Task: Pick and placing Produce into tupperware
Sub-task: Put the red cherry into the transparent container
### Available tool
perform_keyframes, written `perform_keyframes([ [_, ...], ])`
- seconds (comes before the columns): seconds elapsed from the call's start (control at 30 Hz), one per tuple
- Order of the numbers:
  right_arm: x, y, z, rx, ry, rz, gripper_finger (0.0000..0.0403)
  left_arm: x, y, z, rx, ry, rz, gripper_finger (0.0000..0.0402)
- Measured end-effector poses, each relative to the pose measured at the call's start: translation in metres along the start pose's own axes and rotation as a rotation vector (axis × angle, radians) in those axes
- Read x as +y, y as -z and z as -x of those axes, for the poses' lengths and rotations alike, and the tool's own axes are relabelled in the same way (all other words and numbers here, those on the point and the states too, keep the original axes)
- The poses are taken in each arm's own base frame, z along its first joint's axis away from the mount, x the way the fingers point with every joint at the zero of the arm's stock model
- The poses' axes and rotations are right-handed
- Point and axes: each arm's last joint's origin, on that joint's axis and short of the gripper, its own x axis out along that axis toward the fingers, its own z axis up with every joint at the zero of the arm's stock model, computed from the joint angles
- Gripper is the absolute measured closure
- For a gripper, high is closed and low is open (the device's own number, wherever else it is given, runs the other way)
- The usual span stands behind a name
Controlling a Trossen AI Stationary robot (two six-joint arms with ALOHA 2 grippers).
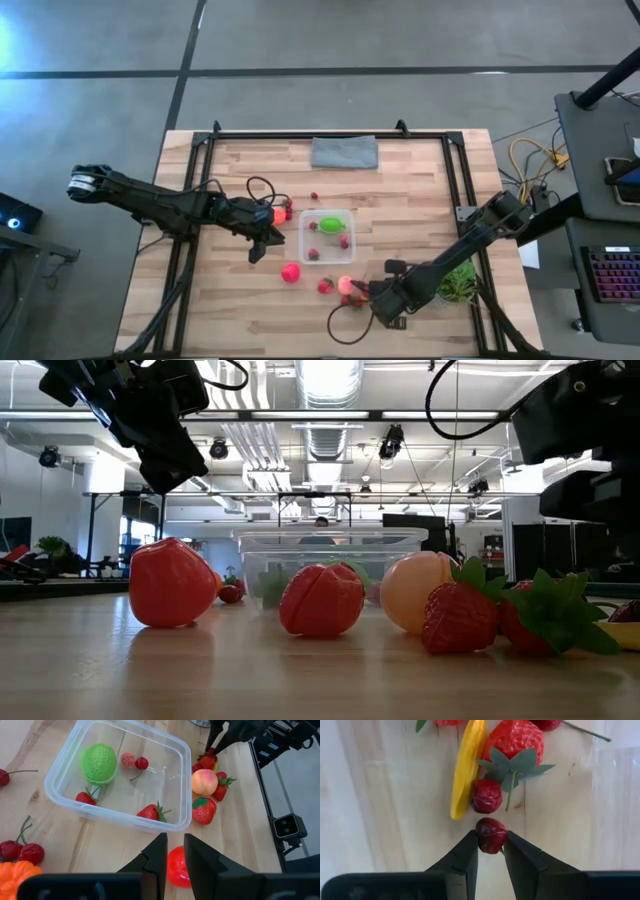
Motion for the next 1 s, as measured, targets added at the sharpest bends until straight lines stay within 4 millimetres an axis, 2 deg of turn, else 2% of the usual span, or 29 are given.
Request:
perform_keyframes([
  [0.13,0.000,0.000,0.013,-0.021,-0.034,-0.087,0.0331,0.000,0.000,0.000,0.000,0.000,0.000,0.0353],
  [0.3,-0.004,-0.003,0.049,-0.165,-0.058,-0.211,0.0333,0.000,0.000,0.000,0.000,0.000,0.000,0.0353],
  [0.47,-0.027,-0.014,0.087,-0.387,-0.030,-0.399,0.0318,0.000,0.000,0.000,0.000,0.000,0.000,0.0353],
  [0.57,-0.050,-0.028,0.100,-0.456,-0.032,-0.458,0.0309,0.000,0.000,0.000,0.000,0.000,0.000,0.0353],
  [0.8,-0.104,-0.077,0.104,-0.584,-0.102,-0.536,0.0305,0.000,0.000,0.000,0.001,0.001,-0.001,0.0353],
  [0.9,-0.118,-0.094,0.096,-0.591,-0.173,-0.548,0.0305,0.000,0.000,0.001,0.001,0.002,-0.001,0.0353],
  [1.0,-0.123,-0.102,0.082,-0.532,-0.231,-0.567,0.0303,0.000,0.000,0.002,0.002,0.002,0.000,0.0352],
])
